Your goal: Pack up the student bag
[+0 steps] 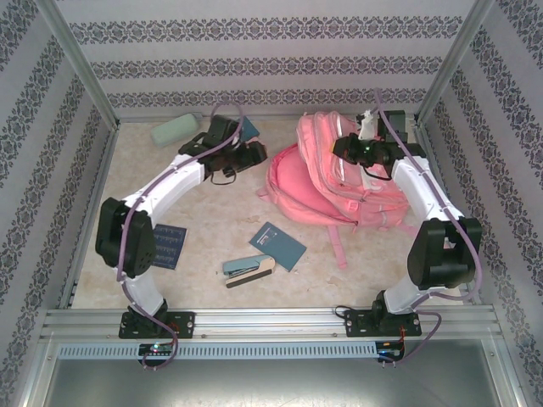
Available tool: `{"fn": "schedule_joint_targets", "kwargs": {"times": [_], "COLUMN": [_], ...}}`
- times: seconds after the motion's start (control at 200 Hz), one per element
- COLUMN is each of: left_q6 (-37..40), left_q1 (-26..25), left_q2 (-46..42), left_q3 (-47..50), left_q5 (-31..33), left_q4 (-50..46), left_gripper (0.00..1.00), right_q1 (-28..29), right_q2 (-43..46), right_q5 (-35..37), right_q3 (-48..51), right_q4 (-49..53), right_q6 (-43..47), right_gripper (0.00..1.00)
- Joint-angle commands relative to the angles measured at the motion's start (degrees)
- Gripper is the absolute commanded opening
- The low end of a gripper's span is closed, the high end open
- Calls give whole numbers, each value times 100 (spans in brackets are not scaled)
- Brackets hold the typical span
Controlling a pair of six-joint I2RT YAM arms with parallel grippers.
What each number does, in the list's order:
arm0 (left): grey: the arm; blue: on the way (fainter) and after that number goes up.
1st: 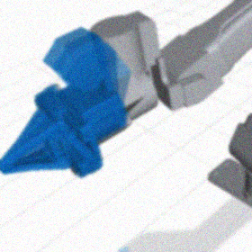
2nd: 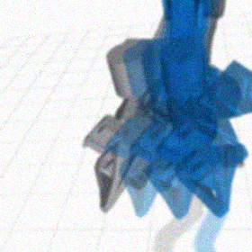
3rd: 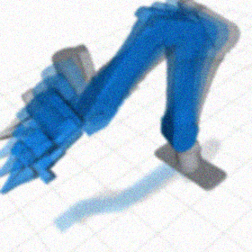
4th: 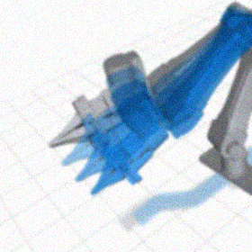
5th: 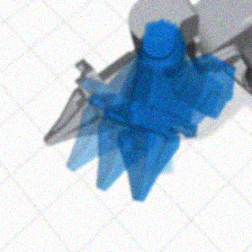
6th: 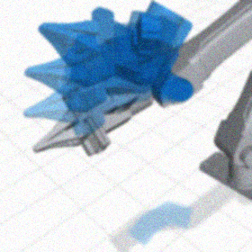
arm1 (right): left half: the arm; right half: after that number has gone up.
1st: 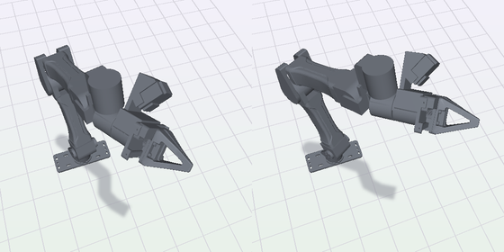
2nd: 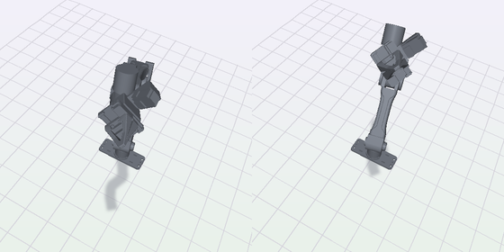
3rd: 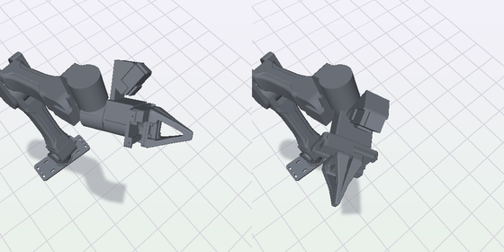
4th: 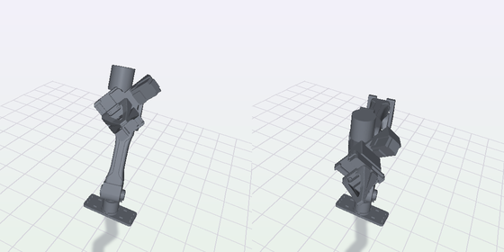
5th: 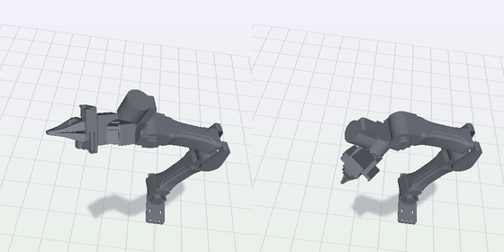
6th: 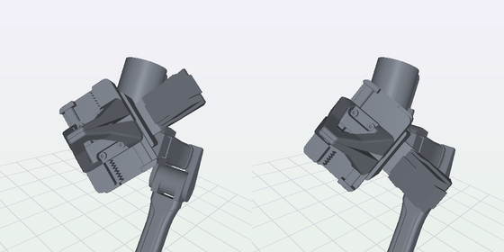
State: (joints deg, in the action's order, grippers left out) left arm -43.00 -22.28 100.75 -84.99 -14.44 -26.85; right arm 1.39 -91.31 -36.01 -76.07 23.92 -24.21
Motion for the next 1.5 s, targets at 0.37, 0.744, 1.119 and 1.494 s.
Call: {"fn": "schedule_joint_targets", "kwargs": {"times": [0.37,0.744,1.119,1.494], "left_q6": [134,-511,-1371,-1096], "left_q1": [1957,2677,2696,1603], "left_q2": [-823,-920,-1461,28], "left_q3": [1621,2267,3661,2767], "left_q5": [1014,1607,1654,232], "left_q4": [-979,-1433,-972,608], "left_gripper": [77,65,55,48], "right_q1": [526,817,1050,1355], "right_q2": [26,919,1249,1099], "right_q5": [1073,1584,1835,1903], "right_q3": [654,1324,1636,1386], "right_q4": [-111,-232,-300,-231], "right_q6": [254,-105,-301,-331], "right_gripper": [22,59,98,98]}}
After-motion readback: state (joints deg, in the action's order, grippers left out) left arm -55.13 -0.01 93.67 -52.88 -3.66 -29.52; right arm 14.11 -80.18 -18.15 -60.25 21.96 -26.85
